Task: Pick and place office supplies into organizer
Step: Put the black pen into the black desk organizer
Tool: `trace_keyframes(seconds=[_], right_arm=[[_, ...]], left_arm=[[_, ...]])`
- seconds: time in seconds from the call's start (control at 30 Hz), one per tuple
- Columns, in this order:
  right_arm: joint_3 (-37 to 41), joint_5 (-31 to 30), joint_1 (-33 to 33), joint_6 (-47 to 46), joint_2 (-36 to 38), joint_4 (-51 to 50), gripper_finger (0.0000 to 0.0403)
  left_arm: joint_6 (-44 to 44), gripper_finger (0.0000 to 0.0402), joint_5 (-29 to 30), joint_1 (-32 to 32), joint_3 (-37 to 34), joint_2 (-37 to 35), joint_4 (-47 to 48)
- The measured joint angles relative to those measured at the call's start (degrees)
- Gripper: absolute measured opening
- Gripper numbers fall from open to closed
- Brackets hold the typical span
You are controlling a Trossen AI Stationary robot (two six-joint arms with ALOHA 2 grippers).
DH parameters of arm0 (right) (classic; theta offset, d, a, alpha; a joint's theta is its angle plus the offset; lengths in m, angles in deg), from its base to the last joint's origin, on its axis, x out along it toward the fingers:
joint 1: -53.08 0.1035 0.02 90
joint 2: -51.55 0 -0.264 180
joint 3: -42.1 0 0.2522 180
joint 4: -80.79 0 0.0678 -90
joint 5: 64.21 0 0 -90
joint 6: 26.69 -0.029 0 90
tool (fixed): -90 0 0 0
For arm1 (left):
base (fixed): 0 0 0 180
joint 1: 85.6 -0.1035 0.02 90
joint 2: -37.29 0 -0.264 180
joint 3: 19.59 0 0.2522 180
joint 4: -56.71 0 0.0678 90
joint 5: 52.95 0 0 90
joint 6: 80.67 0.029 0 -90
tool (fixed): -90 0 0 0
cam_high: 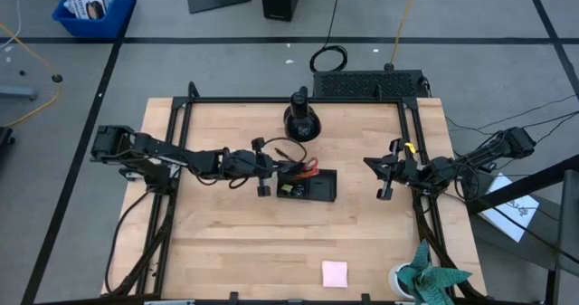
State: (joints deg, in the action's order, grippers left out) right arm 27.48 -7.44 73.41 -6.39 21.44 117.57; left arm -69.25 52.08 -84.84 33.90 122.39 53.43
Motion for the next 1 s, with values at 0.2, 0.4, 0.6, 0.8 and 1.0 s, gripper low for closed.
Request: trace_keyframes(seconds=[0.2, 0.4, 0.6, 0.8, 1.0], right_arm=[[-0.02, 0.07, 0.0, 1.31, 0.01, -2.97, 0.0009], [-0.02, 0.26, 0.0, 1.09, -0.09, -8.15, 0.0009], [-0.02, 0.24, -0.03, 4.86, -0.02, -3.72, 0.0009], [0.0, 0.24, -0.09, 7.15, 0.01, 4.3, 0.0009], [-1.51, 0.24, -0.09, 7.89, -0.02, 3.56, 0.0009]], left_arm=[[6.72, 0.0021, 3.63, -5.89, 0.15, -7.2, 9.6], [13.39, 0.0021, -11.76, -17.42, 0.03, -8.54, 20.93], [23.48, 0.0021, -12.63, -23.11, 0.09, -4.93, 17.84], [26.29, 0.0021, -14.14, -22.86, 0.75, 0.2, 14.82], [26.45, 0.0046, -19.67, -22.7, 5.26, 8.1, 17.1]])
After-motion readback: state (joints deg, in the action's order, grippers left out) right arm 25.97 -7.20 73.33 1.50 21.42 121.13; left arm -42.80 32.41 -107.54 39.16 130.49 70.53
